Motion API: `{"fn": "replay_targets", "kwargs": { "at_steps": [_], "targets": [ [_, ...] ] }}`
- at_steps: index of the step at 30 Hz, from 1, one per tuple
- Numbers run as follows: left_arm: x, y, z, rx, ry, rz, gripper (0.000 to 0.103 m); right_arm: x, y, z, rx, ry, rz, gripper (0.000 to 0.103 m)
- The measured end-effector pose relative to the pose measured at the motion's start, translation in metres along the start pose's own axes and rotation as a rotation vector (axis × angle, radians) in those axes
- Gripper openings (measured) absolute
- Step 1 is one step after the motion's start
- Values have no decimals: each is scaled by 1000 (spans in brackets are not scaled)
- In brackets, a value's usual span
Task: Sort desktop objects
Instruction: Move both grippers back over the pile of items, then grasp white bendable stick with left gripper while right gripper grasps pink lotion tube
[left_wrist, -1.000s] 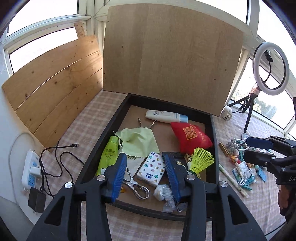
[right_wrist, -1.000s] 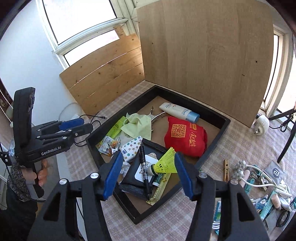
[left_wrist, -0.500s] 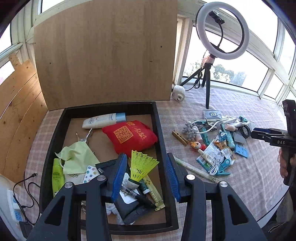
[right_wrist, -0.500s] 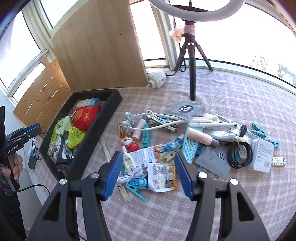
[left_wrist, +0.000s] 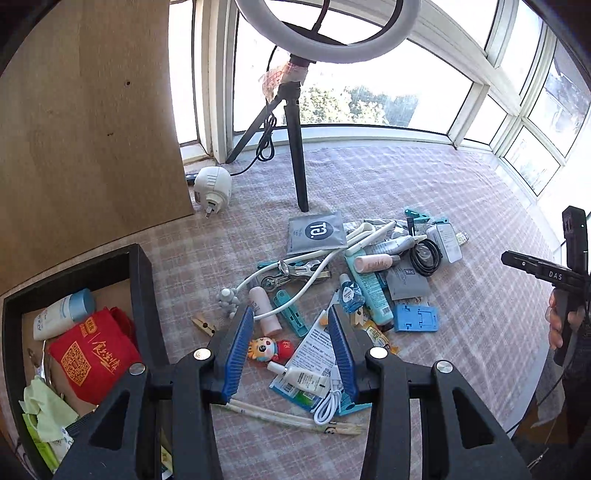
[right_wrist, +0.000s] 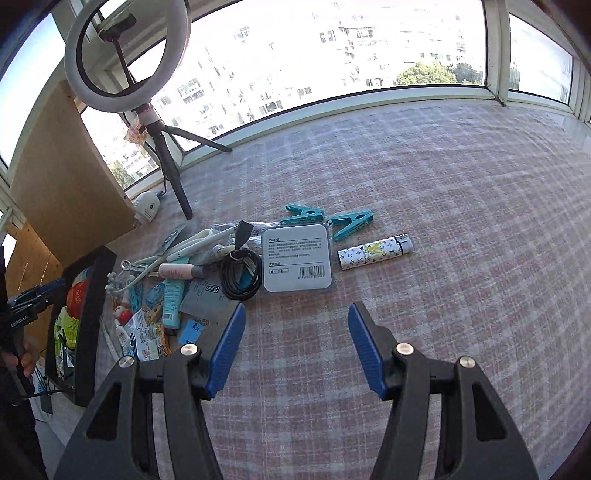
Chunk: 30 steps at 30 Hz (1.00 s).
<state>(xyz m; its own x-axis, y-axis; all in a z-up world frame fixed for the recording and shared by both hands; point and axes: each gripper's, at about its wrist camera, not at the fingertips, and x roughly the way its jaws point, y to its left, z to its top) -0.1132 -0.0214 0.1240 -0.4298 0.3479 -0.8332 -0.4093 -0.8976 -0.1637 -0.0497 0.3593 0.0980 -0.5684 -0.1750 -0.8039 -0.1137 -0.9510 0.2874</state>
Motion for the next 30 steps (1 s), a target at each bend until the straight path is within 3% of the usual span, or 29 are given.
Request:
{"fn": "replay_targets", "kwargs": {
  "at_steps": [5, 12, 14, 16, 18, 20, 27, 30],
  "targets": [
    [40, -5, 15, -36, 41, -19, 38, 19, 17, 1, -48, 35, 55, 57],
    [78, 1, 22, -67, 98, 3, 37, 64, 98, 13, -362, 113, 106, 56],
    [86, 3, 23, -74, 110, 2, 34, 80, 119, 17, -448, 131, 101, 56],
    [94, 5, 25, -80, 121, 1, 22, 94, 132, 20, -503, 153, 111, 56],
    [103, 6, 26, -86, 132, 0, 21, 107, 141, 23, -540, 175, 116, 55],
    [105, 9, 27, -99, 126, -13, 7, 119, 147, 24, -573, 196, 110, 54],
    [95, 13, 23, -123, 87, -76, 2, 143, 161, 23, -642, 232, 105, 47],
    [87, 10, 21, -104, 80, -63, 2, 147, 166, 22, -667, 236, 99, 46]
  ]
}}
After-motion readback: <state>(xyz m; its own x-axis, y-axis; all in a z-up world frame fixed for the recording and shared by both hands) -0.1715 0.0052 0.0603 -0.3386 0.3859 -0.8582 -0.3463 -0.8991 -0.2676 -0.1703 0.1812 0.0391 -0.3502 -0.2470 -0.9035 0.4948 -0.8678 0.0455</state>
